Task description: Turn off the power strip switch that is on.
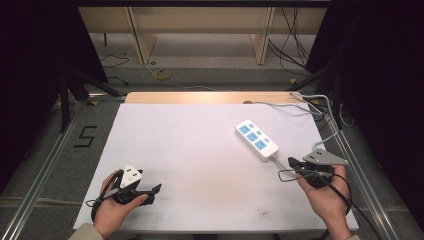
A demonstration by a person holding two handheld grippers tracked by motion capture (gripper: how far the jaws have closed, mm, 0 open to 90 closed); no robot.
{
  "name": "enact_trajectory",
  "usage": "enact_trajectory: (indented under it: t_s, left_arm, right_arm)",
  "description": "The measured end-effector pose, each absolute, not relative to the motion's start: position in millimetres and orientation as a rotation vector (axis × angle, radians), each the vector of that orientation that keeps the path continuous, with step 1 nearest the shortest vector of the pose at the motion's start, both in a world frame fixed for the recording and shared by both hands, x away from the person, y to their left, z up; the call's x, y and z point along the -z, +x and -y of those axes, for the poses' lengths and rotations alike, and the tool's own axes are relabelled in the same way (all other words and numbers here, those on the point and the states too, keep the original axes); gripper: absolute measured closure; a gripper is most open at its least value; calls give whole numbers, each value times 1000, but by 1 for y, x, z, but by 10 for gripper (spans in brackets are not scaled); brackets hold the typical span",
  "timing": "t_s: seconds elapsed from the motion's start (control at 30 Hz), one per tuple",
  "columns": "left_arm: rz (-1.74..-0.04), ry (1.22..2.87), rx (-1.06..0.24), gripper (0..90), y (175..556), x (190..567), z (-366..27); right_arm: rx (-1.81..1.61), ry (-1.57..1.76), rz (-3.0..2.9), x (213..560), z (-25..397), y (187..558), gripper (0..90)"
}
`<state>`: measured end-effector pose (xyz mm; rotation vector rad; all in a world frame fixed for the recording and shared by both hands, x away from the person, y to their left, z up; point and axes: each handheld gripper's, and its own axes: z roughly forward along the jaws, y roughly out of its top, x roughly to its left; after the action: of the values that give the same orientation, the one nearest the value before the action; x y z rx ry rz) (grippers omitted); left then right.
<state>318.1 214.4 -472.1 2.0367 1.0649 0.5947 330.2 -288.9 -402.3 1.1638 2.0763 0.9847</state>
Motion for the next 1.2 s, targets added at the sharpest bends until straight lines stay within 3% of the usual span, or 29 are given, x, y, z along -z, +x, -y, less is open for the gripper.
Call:
enact_trajectory:
  t_s: [1.2]
  left_arm:
    - [-1069, 2037, -596, 209, 318, 473, -215]
  right_arm:
    - [-926, 1167, -2135, 391, 278, 365, 900]
